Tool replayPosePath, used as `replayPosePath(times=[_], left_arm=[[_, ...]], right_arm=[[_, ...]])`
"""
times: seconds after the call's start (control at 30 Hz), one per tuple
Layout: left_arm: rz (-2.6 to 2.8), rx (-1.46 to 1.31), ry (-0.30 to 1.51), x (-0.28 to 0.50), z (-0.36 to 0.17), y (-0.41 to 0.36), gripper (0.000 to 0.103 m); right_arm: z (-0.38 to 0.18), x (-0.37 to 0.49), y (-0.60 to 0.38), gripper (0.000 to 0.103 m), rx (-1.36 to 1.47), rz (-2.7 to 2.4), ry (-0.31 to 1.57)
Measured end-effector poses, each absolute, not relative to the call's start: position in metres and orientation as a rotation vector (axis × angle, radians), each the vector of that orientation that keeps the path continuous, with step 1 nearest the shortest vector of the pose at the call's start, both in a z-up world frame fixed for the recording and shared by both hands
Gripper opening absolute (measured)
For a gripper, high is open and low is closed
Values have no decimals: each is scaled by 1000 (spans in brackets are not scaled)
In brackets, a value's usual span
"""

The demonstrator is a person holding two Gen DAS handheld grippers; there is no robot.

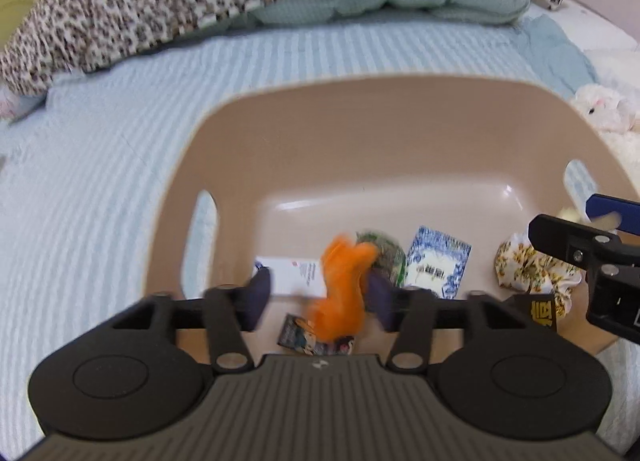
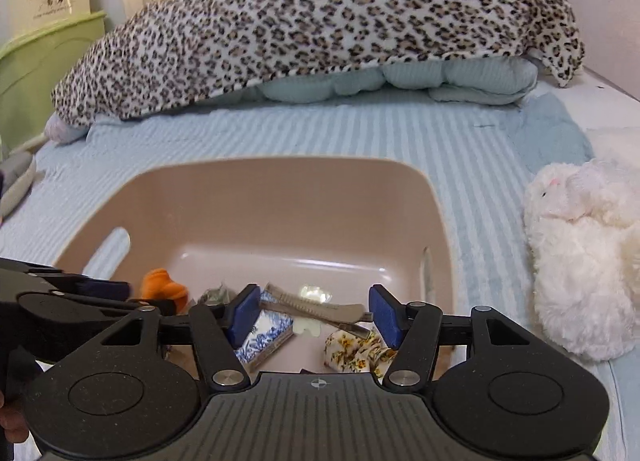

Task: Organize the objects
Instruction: 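Carry the plush and clip over the basket and release both inside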

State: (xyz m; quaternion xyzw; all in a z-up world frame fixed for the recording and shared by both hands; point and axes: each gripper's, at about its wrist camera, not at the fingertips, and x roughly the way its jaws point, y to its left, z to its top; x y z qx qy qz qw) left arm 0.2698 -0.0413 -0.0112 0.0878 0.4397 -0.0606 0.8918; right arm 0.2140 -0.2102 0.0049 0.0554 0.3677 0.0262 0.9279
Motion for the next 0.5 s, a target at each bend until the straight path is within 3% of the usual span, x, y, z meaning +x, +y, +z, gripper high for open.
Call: replayPosePath(times=[0.1,0.27,0.5], left_arm=[[-129,197,871,261,4,-44,70],[-139,146,837,241,21,-40,71],[-119,135,801,208,37,-35,71]], right_arm=[[13,207,-215,75,125,49,734],[29,195,-221,89,130,43,708],[47,166,-220,89,140,63,691]])
